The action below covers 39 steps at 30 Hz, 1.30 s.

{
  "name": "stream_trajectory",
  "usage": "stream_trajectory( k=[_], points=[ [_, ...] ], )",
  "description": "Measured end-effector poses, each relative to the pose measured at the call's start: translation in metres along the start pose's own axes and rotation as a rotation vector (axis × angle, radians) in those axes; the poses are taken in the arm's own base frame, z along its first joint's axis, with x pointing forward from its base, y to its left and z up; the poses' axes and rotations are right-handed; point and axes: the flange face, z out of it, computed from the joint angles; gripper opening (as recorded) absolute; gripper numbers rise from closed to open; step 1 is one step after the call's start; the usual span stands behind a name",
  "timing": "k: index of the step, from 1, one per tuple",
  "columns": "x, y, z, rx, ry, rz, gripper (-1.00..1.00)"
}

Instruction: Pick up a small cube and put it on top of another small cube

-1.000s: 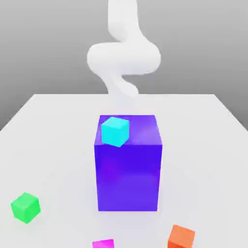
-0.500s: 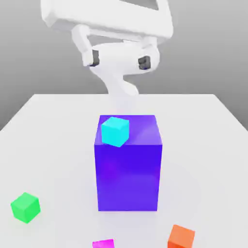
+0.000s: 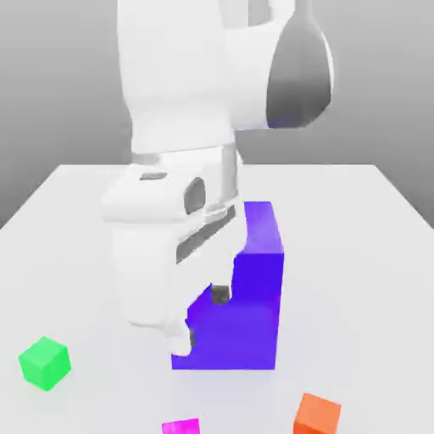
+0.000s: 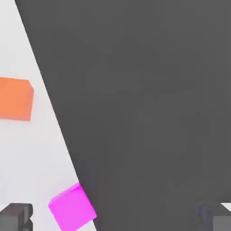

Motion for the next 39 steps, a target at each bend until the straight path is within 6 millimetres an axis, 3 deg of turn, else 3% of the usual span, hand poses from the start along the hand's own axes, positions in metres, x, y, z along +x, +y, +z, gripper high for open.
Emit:
stream_trajectory(
  k=[10,15,16,22,24,27,28,34,39],
  points=[
    [-0.038,0.007,0.113,0.05,-0.168,-0.368,0.0],
    [-0.054,0.007,0.18,0.058,-0.189,-0.416,0.0],
    [-0.056,0.006,0.187,0.058,-0.19,-0.416,-1.0],
    [-0.057,0.006,0.191,0.06,-0.191,-0.416,-1.0],
    [-0.053,0.007,0.176,0.059,-0.191,-0.417,-1.0],
    [-0.046,0.007,0.137,0.06,-0.191,-0.417,-1.0],
    [-0.051,0.013,0.127,0.061,-0.191,-0.428,-1.0],
    [-0.12,0.069,0.09,0.071,-0.19,-0.546,-1.0],
    [-0.186,0.103,0.062,0.082,-0.188,-0.651,-1.0]
  ],
)
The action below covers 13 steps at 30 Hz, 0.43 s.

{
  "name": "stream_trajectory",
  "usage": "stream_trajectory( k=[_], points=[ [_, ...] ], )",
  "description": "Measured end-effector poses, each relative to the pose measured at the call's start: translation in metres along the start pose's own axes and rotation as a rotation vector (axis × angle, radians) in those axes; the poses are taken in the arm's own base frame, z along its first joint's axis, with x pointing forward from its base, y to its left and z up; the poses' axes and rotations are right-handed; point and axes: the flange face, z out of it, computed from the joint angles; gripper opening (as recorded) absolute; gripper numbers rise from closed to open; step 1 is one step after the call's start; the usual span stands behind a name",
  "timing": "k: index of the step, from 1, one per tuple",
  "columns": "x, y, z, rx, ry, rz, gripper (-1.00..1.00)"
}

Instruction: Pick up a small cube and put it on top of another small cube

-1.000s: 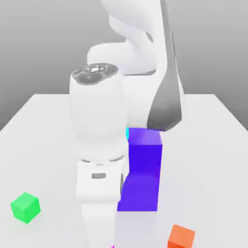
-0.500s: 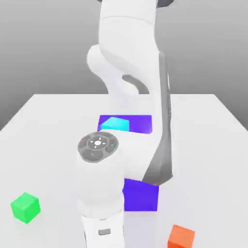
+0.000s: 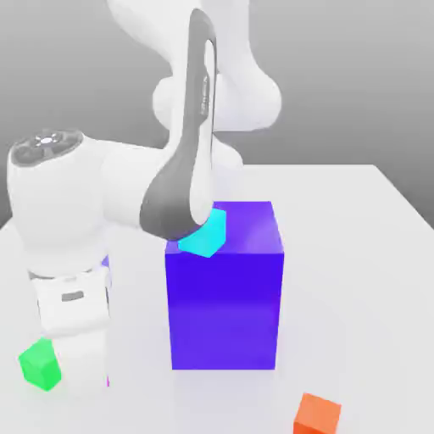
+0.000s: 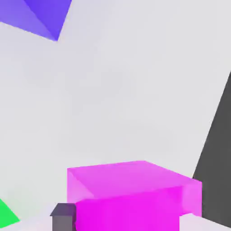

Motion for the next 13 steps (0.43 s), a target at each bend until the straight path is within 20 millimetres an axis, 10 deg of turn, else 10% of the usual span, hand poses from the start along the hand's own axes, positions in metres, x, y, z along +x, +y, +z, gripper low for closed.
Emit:
stream_trajectory(
  k=[5,10,11,13],
  points=[
    [-0.068,-0.027,-0.011,0.0,0.002,-0.106,-1.0],
    [-0.08,-0.032,0.039,-0.002,0.004,-0.125,-1.0],
    [-0.08,-0.032,0.047,-0.002,0.004,-0.125,1.0],
    [-0.08,-0.032,0.047,-0.002,0.004,-0.125,1.0]
  ],
)
